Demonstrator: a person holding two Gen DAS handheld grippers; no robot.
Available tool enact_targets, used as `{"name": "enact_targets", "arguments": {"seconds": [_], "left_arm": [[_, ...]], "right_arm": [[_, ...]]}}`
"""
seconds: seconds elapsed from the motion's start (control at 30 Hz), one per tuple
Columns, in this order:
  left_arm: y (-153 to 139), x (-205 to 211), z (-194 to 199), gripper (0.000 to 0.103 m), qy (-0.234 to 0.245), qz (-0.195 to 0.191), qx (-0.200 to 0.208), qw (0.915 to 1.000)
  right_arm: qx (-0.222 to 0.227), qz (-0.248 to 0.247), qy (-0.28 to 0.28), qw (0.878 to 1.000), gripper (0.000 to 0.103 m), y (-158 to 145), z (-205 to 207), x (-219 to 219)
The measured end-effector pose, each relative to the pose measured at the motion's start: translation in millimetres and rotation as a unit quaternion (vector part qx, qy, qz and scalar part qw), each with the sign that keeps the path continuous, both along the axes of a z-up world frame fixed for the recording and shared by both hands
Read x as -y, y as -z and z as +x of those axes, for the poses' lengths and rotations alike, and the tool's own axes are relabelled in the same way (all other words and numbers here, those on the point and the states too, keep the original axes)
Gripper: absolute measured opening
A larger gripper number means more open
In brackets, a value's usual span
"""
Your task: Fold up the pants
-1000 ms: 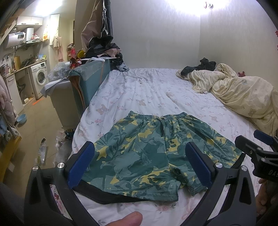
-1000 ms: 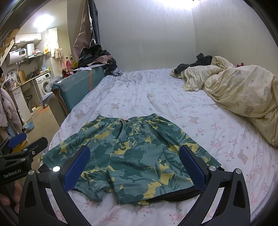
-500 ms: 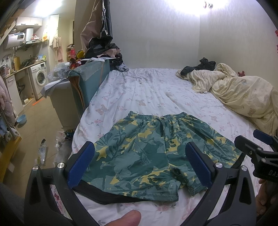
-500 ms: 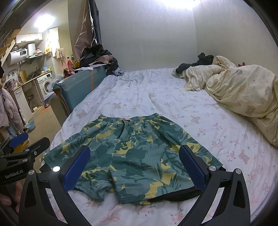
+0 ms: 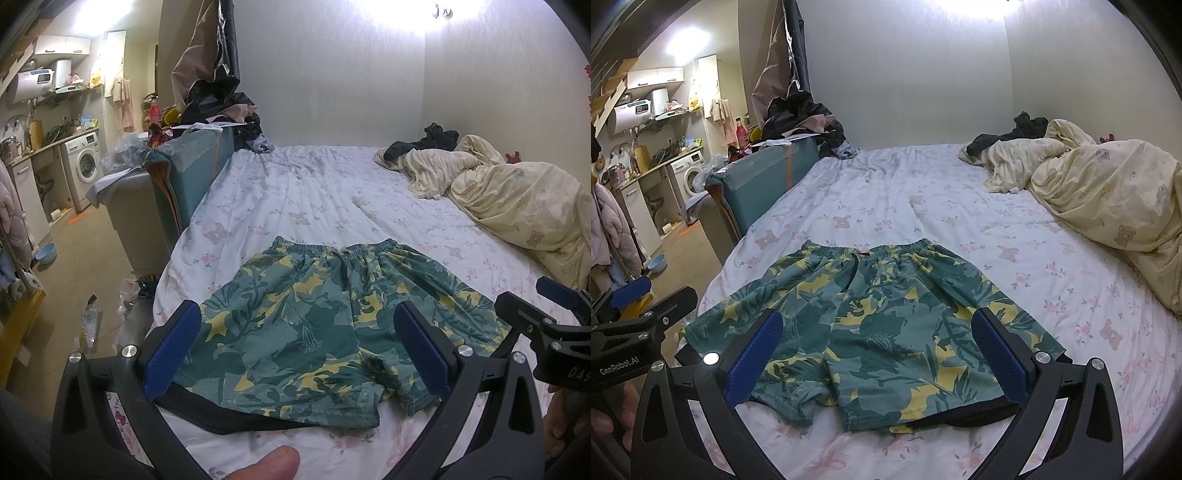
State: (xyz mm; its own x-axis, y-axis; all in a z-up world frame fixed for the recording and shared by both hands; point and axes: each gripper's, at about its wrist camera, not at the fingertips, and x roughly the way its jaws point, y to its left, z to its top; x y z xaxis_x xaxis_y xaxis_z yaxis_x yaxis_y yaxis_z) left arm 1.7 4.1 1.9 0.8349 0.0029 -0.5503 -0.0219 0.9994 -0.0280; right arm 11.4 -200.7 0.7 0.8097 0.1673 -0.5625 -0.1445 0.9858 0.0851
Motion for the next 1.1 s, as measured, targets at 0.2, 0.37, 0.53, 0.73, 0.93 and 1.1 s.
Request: {"name": "enact_targets", "arguments": {"seconds": [0.2,0.37,0.53,0.73,0.93,1.1], "left_arm": [[0,0,0,0.103,0.001,0.000,0.000,1.0000],[0,0,0,0.103,0.000,0.000,0.000,1.0000],[0,1,0,0.103,-0.001,0.001,0.000,1.0000],[0,1,3,0.103,0.007,-0.006,-0.009,0.9999],[-3,10,19,0.103,0.030,0.006,-0.023,0.9993],[-4,23,48,0.103,0.034,0.021,-0.034,0.9986]], "right_arm": [[-0.002,0.000,-0.002,1.000,0.103,0,0,0],[-0.004,0.000,-0.002,1.000,0.103,1,0,0],[-0.006,-0.002,0.000,1.000,0.103,1,0,-1],[-0.015,0.004,0.002,1.000,0.103,3,3,2],[-0.028,0.026,0.029,0.999,0.103,-1,13,22],[-0.093,0.083,0.103,0.987,0.103,14,46,80]]}}
